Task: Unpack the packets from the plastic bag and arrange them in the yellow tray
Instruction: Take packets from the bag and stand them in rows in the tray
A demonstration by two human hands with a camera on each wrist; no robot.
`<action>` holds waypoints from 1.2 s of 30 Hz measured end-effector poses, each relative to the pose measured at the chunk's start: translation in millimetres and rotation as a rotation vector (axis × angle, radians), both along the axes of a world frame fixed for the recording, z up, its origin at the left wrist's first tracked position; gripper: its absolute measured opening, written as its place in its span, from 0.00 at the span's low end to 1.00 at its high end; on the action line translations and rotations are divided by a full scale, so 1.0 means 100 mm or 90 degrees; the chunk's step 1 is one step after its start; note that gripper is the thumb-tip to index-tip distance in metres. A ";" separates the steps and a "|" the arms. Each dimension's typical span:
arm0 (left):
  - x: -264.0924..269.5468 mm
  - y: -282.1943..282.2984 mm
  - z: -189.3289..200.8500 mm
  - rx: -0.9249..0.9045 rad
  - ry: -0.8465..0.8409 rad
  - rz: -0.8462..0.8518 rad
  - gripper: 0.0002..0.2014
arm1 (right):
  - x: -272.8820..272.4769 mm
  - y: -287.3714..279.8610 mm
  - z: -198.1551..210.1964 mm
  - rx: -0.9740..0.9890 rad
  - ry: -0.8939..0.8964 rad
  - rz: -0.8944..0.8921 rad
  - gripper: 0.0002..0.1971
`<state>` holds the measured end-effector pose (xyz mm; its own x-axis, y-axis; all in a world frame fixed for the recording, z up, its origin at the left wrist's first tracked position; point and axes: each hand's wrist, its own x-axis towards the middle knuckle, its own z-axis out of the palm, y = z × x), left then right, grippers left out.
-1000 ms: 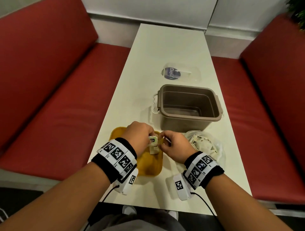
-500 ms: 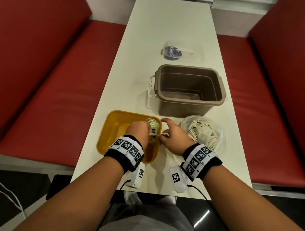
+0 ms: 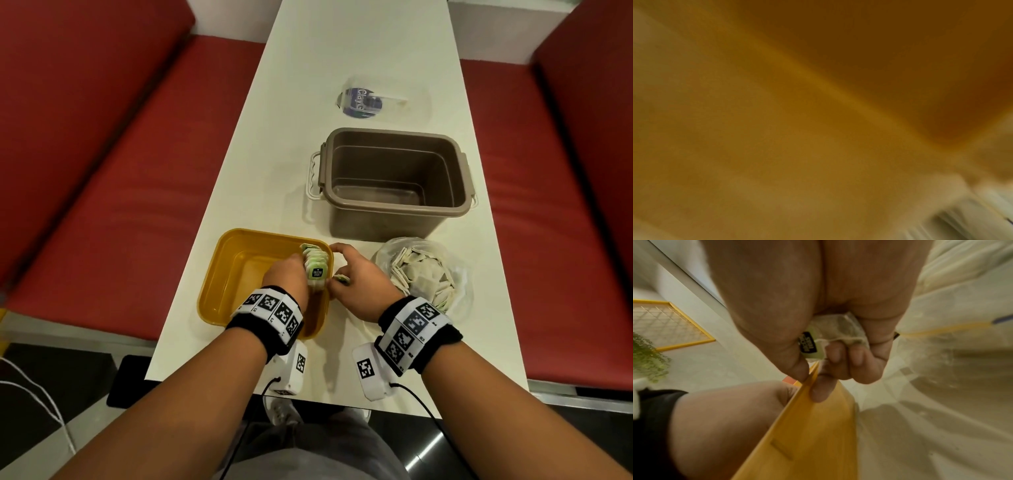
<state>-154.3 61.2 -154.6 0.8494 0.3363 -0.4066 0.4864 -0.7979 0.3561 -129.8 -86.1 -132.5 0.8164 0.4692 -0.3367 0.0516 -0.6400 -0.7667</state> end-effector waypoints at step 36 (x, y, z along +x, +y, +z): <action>-0.21 0.24 1.13 0.031 -0.246 -0.335 0.10 | -0.08 0.01 0.24 0.109 -0.285 -0.009 0.04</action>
<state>-174.8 85.6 -41.3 0.9875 -0.1536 -0.0344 -0.1287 -0.9139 0.3849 -138.2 -85.2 -108.6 0.8704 0.4746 0.1308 0.3927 -0.5091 -0.7659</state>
